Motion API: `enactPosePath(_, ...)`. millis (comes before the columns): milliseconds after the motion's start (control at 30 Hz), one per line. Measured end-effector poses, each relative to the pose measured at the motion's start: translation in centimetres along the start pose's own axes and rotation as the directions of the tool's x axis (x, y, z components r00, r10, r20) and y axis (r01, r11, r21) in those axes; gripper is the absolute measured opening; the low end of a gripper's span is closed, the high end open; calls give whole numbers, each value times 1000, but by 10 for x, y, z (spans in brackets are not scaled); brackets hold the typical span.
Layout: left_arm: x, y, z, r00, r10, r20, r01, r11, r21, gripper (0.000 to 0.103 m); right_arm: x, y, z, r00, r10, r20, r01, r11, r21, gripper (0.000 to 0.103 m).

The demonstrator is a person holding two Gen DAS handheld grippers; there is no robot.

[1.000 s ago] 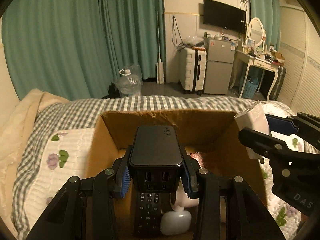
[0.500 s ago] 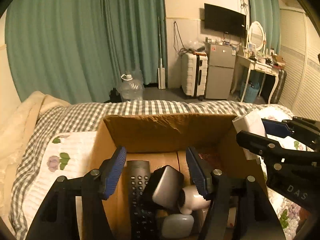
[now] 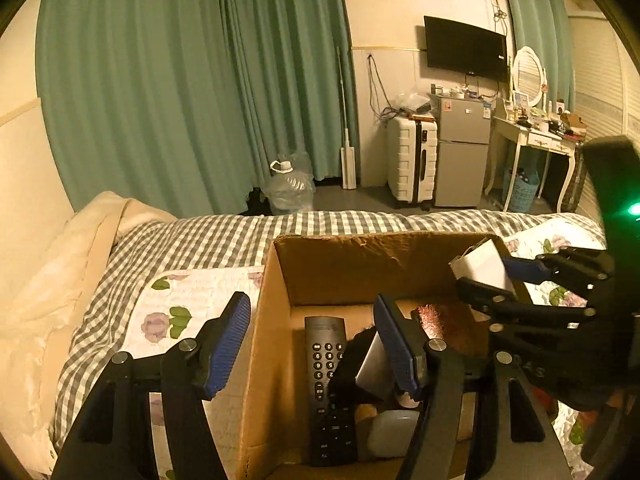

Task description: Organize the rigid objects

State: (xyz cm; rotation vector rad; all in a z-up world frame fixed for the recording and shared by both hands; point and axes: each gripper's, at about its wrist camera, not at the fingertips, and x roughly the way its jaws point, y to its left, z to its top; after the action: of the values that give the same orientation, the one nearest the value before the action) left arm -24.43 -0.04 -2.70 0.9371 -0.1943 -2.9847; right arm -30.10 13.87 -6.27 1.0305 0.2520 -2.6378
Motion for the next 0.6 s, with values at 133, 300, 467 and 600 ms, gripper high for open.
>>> enactPosePath(133,-3,2,-1,1000,8,5,-8,1000,-2,67,5,-3,-4,1000,-31,-5,31,999,19,46)
enactPosePath(300,-28,5,6,999,1,33,0,1000,-23,67,-32,-13,6,997,-51,60,47,996,77,64)
enactPosePath(467,-82,10,21,992,6,125,-4,1000,-23,67,-93,-10,14,988,-83,128,74,995,71,64)
enactPosePath(600,-137,14,33,974,25,225,-19,999,-30,73,-155,-4,18,975,-106,195,95,993,64,65)
